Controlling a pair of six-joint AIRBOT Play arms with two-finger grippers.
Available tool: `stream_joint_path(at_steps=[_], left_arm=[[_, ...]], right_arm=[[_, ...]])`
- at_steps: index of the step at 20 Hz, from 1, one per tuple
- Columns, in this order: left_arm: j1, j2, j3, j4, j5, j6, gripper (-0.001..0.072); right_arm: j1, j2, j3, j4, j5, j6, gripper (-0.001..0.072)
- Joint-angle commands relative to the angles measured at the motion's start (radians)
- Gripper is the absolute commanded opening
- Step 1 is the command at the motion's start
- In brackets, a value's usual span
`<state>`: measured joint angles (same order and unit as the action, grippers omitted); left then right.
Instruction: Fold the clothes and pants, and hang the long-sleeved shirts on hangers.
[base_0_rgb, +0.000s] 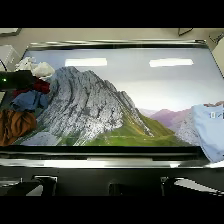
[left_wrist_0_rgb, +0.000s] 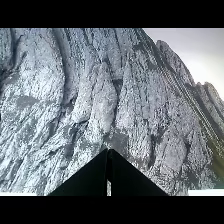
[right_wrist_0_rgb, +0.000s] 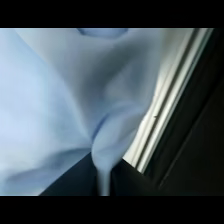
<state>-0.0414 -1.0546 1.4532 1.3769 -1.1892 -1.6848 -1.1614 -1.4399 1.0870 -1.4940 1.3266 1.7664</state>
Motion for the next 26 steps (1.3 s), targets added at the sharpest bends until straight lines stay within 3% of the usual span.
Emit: stream_joint_path(at_steps=[1,4,5,7,8,9,10,13,17,19,20,22,23,24,25,26], left_arm=[[-0.004,-0.001,0.000,0.000,0.001,0.000,0.0026],[-0.004,-0.001,0.000,0.000,0.001,0.000,0.0026],[-0.004,-0.001,0.000,0.000,0.002,0.000,0.0026],[-0.004,-0.001,0.000,0.000,0.015,0.000,0.0026],[-0.004,-0.001,0.000,0.000,0.026,0.000,0.0026],[-0.004,-0.001,0.000,0.000,0.042,0.000,0.0026],[-0.004,-0.001,0.000,0.000,0.059,0.000,0.0026],[-0.004,-0.001,0.000,0.000,0.111,0.001,0.0026],[-0.011,-0.006,0.000,0.005,0.222,0.056,0.0024],[-0.057,-0.035,0.002,0.122,0.258,0.051,0.0022],[-0.093,-0.066,0.002,0.232,0.234,0.006,0.0022],[-0.145,-0.163,0.002,0.371,0.114,-0.092,0.0025],[-0.148,-0.223,0.002,0.346,0.042,-0.097,0.0092],[-0.146,-0.285,0.002,0.284,-0.053,-0.097,0.0432],[-0.146,-0.344,0.001,0.225,-0.159,-0.097,0.0720],[-0.146,-0.397,-0.009,0.173,-0.245,-0.079,0.0705]], right_arm=[[-0.001,0.006,-0.023,-0.037,-0.017,0.000,0.0051],[-0.001,0.006,-0.023,-0.036,-0.007,0.007,0.0063],[-0.001,0.007,-0.022,-0.032,0.006,0.007,0.0175],[-0.001,0.025,-0.013,-0.029,0.037,0.000,0.0484],[-0.001,0.039,0.005,-0.024,0.071,-0.017,0.0600],[-0.001,0.048,0.038,-0.007,0.117,-0.046,0.0671],[-0.001,0.050,0.090,0.019,0.163,-0.053,0.0701],[0.000,0.050,0.304,0.206,0.251,-0.053,0.0701],[0.060,0.053,0.649,0.580,0.023,-0.138,0.0700],[0.206,0.068,0.744,0.565,-0.109,-0.197,0.0700],[0.307,0.080,0.749,0.528,-0.131,-0.229,0.0699],[0.543,0.076,0.729,0.294,-0.040,-0.221,0.0698],[0.655,0.065,0.693,0.162,0.033,-0.195,0.0697],[0.753,0.051,0.639,0.082,0.098,-0.169,0.0696],[0.814,0.036,0.588,0.082,0.142,-0.161,0.0698],[0.856,0.019,0.537,0.123,0.181,-0.155,0.0699]])
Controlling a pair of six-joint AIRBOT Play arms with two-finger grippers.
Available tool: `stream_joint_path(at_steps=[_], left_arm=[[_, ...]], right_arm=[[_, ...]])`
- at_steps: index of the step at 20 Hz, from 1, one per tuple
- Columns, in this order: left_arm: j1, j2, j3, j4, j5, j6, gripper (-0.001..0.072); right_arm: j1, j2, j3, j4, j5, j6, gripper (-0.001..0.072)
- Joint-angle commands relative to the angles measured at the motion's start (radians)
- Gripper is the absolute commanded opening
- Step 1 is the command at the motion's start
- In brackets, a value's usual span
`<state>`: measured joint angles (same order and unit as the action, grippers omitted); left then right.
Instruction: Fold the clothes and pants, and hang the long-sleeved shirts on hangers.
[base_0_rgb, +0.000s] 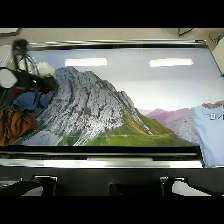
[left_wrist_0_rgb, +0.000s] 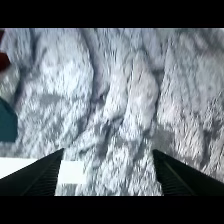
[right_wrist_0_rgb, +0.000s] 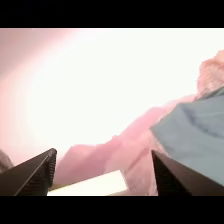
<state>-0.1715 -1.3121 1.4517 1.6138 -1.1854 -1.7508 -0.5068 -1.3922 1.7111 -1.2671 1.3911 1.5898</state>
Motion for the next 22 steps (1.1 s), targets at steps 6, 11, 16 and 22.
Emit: stream_joint_path(at_steps=[6,11,16,22], left_arm=[[-0.063,-0.061,-0.150,-0.117,-0.029,-0.056,0.0705],[-0.061,-0.071,-0.146,-0.119,-0.025,-0.056,0.0705],[-0.061,-0.078,-0.146,-0.119,-0.025,-0.056,0.0705],[-0.061,-0.078,-0.146,-0.118,-0.025,-0.056,0.0706]], right_arm=[[0.230,-0.051,-0.193,-0.101,0.134,0.032,0.0695],[0.230,-0.051,-0.193,-0.106,0.127,0.033,0.0695],[0.230,-0.051,-0.193,-0.106,0.127,0.032,0.0695],[0.230,-0.051,-0.193,-0.106,0.127,0.032,0.0695]])
